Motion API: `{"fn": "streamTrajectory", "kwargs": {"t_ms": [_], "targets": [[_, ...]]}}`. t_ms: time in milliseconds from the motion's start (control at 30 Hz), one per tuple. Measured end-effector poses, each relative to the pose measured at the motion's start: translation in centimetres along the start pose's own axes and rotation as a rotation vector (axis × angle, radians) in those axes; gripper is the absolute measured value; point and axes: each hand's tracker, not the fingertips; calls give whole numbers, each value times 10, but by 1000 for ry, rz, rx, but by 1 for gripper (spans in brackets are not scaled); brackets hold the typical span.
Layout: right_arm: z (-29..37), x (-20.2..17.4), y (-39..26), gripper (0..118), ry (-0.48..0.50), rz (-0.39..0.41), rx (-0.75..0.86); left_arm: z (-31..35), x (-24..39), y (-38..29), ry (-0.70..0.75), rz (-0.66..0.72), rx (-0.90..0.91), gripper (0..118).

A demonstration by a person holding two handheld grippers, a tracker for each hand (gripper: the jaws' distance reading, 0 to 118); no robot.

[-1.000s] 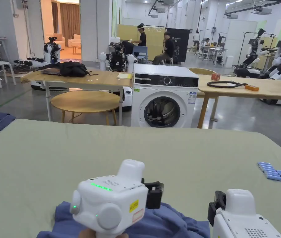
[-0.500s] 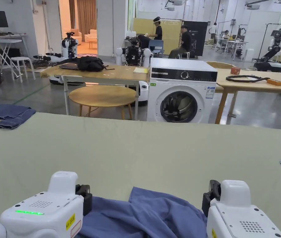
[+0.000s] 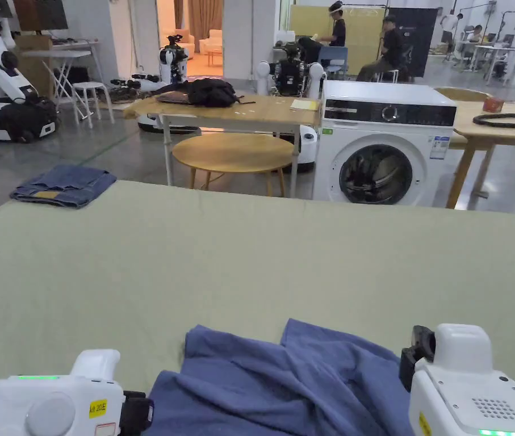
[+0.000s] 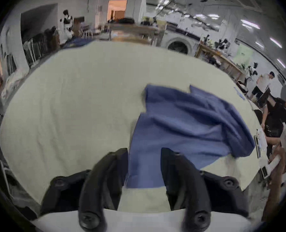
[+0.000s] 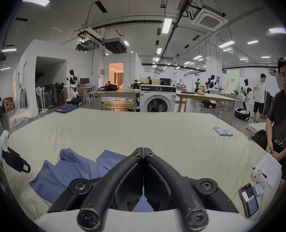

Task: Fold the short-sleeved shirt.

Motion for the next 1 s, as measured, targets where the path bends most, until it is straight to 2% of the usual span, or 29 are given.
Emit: {"fn": "streamTrajectory", "kwargs": {"t_ms": [33, 67, 233, 267, 333, 400, 600, 700, 867, 900, 933, 1000], "targets": [[0, -1, -2, 0, 2, 5, -4, -6, -3, -4, -9, 10, -23, 45], [0, -1, -3, 0, 1, 13, -7, -11, -6, -9, -1, 29, -43, 57], [-1, 1, -8, 0, 2, 26, -24, -60, -9, -25, 84, 71, -170, 55], [0, 3, -9, 0, -1, 27, -25, -57, -3, -28, 93, 49, -123, 50], [2, 10, -10, 0, -9, 31, -29, -49, 19, -30, 159, -37, -83, 24], [2, 17, -12, 0, -25, 31, -30, -52, 34, -32, 155, -141, -74, 0], [-13, 60, -11, 0, -63, 11, -94, -44, 29, -33, 60, -108, -51, 0], [-37, 90, -4, 0, -92, -24, -202, -36, 21, -33, -2, -43, -21, 0], [-88, 126, -8, 0, -89, -69, -415, -32, 27, -33, 12, -67, -5, 0], [-101, 130, -11, 8, -72, -67, -486, -32, 27, -33, 2, -63, -5, 0], [-110, 133, -16, 24, -52, -82, -521, -33, 27, -33, -4, -60, -8, 0], [-129, 134, -29, 67, -39, -70, -599, -34, 30, -32, -6, -59, -5, 0]]}}
